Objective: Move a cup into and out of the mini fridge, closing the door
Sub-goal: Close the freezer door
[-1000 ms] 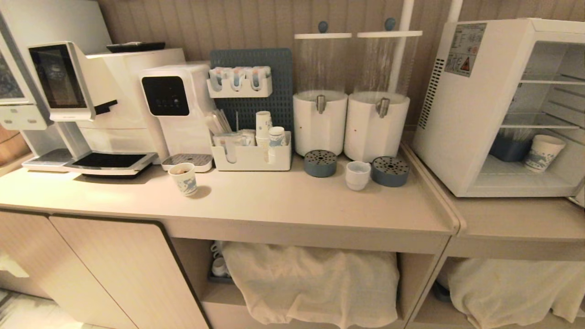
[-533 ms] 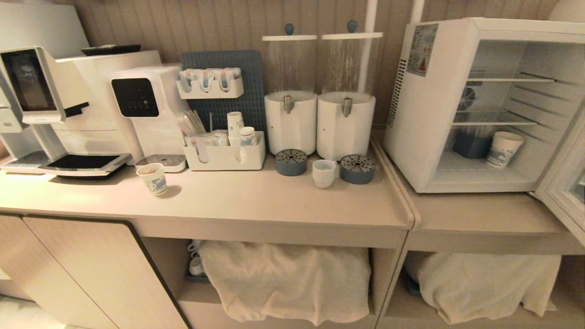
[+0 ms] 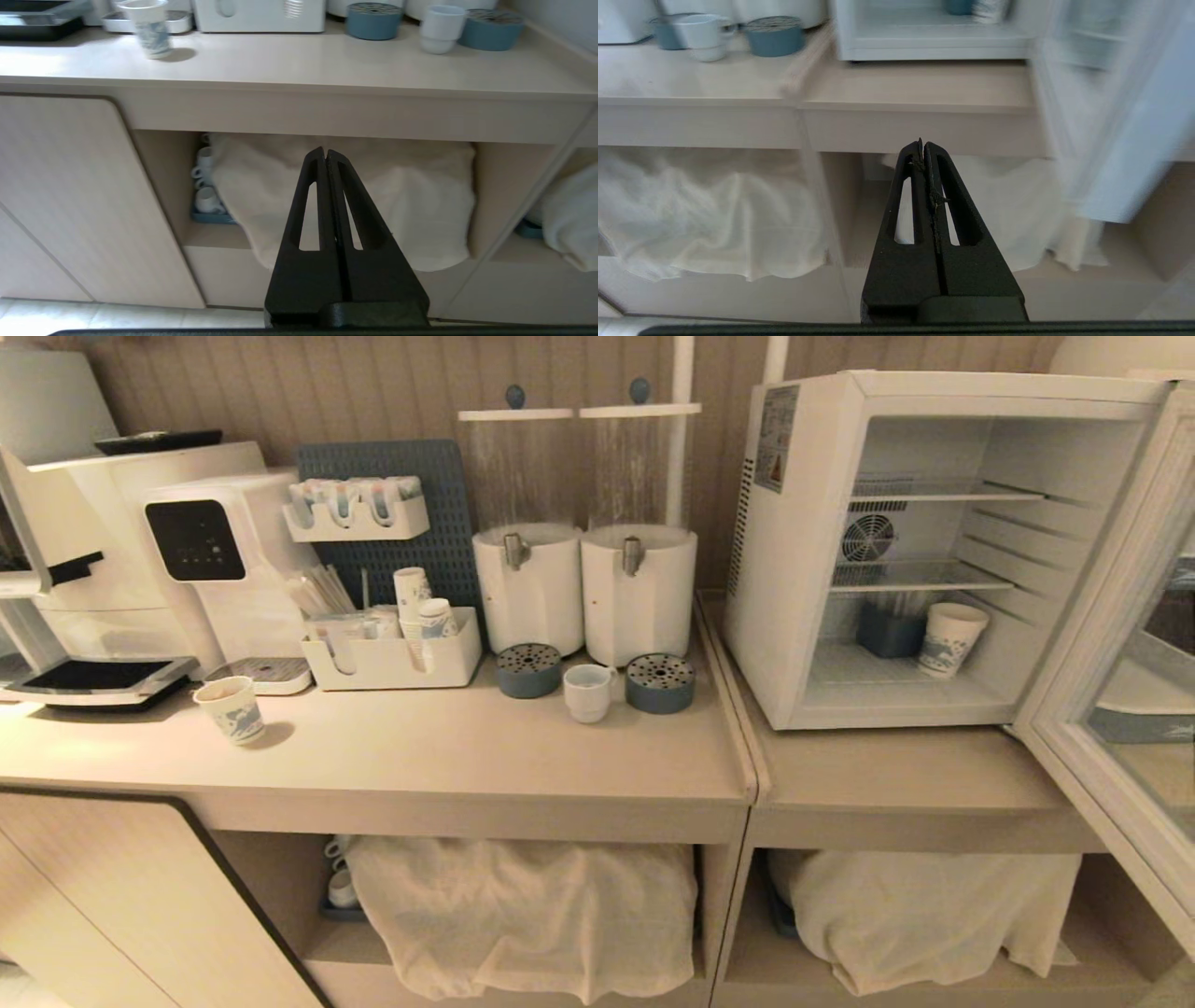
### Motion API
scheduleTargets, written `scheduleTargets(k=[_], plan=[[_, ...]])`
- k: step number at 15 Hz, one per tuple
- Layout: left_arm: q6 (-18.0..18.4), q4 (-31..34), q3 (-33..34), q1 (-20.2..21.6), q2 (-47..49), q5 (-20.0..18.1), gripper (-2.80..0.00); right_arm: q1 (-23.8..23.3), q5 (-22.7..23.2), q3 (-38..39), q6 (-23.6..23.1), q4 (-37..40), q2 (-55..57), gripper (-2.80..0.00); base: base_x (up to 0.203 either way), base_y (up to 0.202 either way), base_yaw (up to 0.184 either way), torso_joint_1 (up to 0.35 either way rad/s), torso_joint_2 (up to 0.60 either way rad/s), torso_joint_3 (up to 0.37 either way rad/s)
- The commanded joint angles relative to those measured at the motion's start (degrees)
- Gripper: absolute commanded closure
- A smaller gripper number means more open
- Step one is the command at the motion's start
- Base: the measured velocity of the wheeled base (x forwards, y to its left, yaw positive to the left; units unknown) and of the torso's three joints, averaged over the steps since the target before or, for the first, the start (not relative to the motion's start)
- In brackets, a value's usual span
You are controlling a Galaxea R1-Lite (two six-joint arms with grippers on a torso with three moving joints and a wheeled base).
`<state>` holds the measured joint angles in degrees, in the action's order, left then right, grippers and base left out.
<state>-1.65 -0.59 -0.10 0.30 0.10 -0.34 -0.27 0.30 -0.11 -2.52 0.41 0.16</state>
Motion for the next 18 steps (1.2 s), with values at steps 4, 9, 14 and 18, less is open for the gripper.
scheduleTargets(k=[4, 9, 14, 18], plan=[[-0.02, -0.03, 0.01, 0.05, -0.01, -0.01, 0.0, 0.0, 0.05, 0.02, -0.03, 0.11, 0.19, 0.0, 0.0, -0.194, -0.008, 0.003, 0.0, 0.003], [-0.02, -0.03, 0.01, 0.05, -0.01, -0.01, 0.0, 0.0, 0.05, -0.07, -0.03, 0.11, 0.19, 0.0, 0.0, -0.19, -0.008, 0.004, 0.0, 0.001], [-0.02, -0.12, 0.01, 0.0, -0.01, -0.01, 0.0, 0.0, 0.05, -0.07, -0.03, 0.11, 0.19, 0.0, 0.0, -0.195, -0.007, 0.002, 0.0, 0.004], [-0.02, -0.12, 0.01, 0.05, -0.01, -0.01, 0.0, 0.0, 0.05, -0.07, -0.03, 0.11, 0.26, 0.0, 0.0, -0.192, -0.009, 0.001, 0.0, 0.003]])
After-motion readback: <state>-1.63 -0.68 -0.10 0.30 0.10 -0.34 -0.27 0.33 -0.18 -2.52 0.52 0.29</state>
